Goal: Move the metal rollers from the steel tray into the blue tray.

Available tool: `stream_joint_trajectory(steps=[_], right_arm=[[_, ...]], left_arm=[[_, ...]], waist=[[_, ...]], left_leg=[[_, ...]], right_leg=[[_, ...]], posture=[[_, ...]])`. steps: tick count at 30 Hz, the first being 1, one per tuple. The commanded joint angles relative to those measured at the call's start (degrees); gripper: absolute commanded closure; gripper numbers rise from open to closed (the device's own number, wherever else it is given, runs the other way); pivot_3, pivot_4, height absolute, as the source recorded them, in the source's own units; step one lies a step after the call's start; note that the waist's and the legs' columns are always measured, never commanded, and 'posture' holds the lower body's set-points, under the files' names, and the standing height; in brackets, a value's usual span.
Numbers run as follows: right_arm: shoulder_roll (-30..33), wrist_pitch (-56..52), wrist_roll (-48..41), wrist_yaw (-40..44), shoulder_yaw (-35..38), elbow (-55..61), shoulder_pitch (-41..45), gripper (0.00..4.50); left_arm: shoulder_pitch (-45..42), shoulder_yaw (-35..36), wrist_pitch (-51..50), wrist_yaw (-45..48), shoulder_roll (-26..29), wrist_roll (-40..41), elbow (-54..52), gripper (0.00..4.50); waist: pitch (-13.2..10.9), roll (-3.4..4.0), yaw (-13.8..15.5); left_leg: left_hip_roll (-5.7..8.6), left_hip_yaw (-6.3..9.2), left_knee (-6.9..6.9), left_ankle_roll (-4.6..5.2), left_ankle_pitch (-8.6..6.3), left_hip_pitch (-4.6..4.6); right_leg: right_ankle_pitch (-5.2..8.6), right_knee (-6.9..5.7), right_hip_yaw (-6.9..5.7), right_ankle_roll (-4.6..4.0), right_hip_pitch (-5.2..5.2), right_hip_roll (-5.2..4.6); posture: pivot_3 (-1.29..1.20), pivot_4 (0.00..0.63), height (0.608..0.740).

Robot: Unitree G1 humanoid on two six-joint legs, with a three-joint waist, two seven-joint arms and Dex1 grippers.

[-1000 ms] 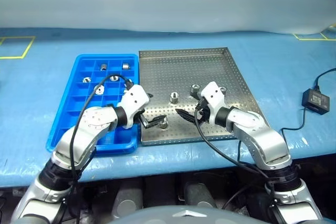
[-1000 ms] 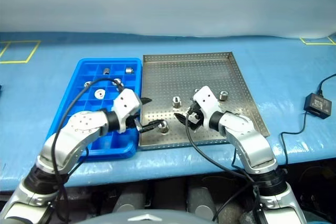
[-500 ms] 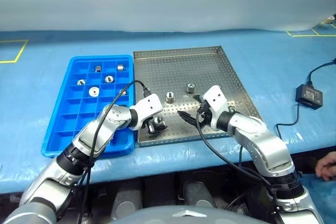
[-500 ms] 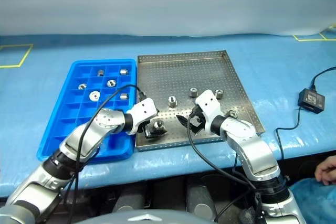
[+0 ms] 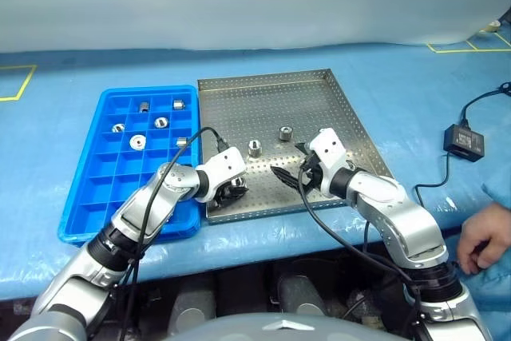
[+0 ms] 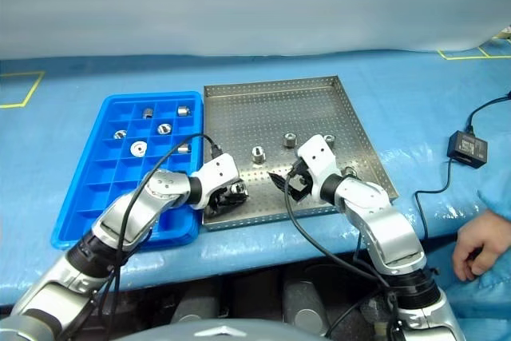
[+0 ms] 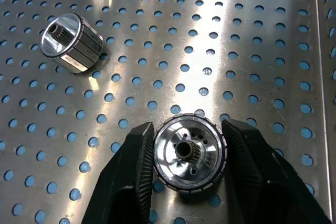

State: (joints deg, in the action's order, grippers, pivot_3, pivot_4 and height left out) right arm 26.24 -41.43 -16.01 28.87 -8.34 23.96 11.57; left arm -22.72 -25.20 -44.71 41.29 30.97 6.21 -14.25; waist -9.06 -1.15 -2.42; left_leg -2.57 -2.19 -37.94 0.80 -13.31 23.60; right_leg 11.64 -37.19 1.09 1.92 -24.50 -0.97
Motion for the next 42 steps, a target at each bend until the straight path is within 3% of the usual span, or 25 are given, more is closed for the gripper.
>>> stream_joint_trajectory(steps=[1,7,11,19,23,30,38,42], right_arm=[[-0.7,1.1,-0.4,0.6,-0.2,1.2,1.1,0.0],[-1.4,1.7,-0.1,1.5,-1.4,0.1,1.8,0.0],[-2.1,2.4,0.4,2.2,-2.7,-1.7,3.4,0.0],[-3.0,3.8,0.6,4.0,-4.7,-4.6,5.8,0.0],[-3.4,4.3,0.8,5.0,-5.5,-5.7,6.6,0.0],[-4.2,5.1,1.5,5.9,-6.3,-7.5,8.2,0.0],[-3.8,4.8,1.9,5.5,-5.2,-6.8,7.3,0.0],[-3.6,4.3,1.9,4.9,-4.4,-5.9,6.6,0.0]], left_arm=[[1.1,4.8,-0.5,-0.5,-0.9,2.5,-3.0,2.76],[2.3,12.8,-1.3,-2.7,-3.1,7.1,-8.4,2.76],[3.6,22.4,-3.6,-8.9,-6.5,9.8,-13.7,2.76],[14.2,33.7,-8.2,-17.4,-0.1,5.4,-22.4,2.76],[17.1,39.7,-10.3,-23.2,-0.9,3.0,-22.9,2.76],[13.7,41.4,-9.5,-35.3,-8.3,-2.1,-16.3,2.76],[9.6,40.1,-6.3,-41.4,-10.9,-6.0,-6.1,2.76],[9.3,37.3,-9.6,-41.9,-10.1,-7.9,-6.2,1.46]], waist=[[0.0,0.0,0.0],[0.0,-0.03,0.5],[0.0,-0.04,0.8],[0.0,-0.08,1.7],[-0.1,-0.1,2.7],[0.0,-0.15,4.9],[0.0,-0.24,4.7],[0.0,-0.24,4.4]], left_leg=[[0.0,0.01,0.0,0.0,0.0,0.01],[0.03,0.04,-0.01,0.0,0.0,0.11],[0.06,0.02,-0.07,0.0,0.0,0.1],[0.02,0.11,0.05,0.0,0.0,0.07],[0.04,0.13,0.02,-0.01,0.0,0.09],[0.17,0.14,-0.11,0.03,0.03,0.09],[0.17,0.19,-0.03,0.03,0.03,0.14],[0.18,0.19,0.0,0.03,0.02,0.15]], right_leg=[[0.0,0.0,0.0,0.0,-0.01,0.0],[-0.02,0.0,-0.02,0.04,-0.05,-0.04],[-0.04,0.03,-0.02,0.06,-0.01,-0.08],[-0.07,0.0,-0.08,0.12,-0.03,-0.02],[-0.02,0.03,-0.13,0.02,0.0,-0.08],[-0.04,0.08,-0.18,0.06,0.1,-0.21],[-0.11,0.13,-0.27,-0.03,0.1,-0.21],[-0.18,0.15,-0.27,-0.13,0.09,-0.21]], posture=[[-0.04,0.15,0.74],[-0.02,0.15,0.74],[0.01,0.15,0.74],[0.09,0.15,0.74],[0.12,0.15,0.74],[0.14,0.15,0.74],[0.11,0.15,0.74],[0.09,0.15,0.74]])
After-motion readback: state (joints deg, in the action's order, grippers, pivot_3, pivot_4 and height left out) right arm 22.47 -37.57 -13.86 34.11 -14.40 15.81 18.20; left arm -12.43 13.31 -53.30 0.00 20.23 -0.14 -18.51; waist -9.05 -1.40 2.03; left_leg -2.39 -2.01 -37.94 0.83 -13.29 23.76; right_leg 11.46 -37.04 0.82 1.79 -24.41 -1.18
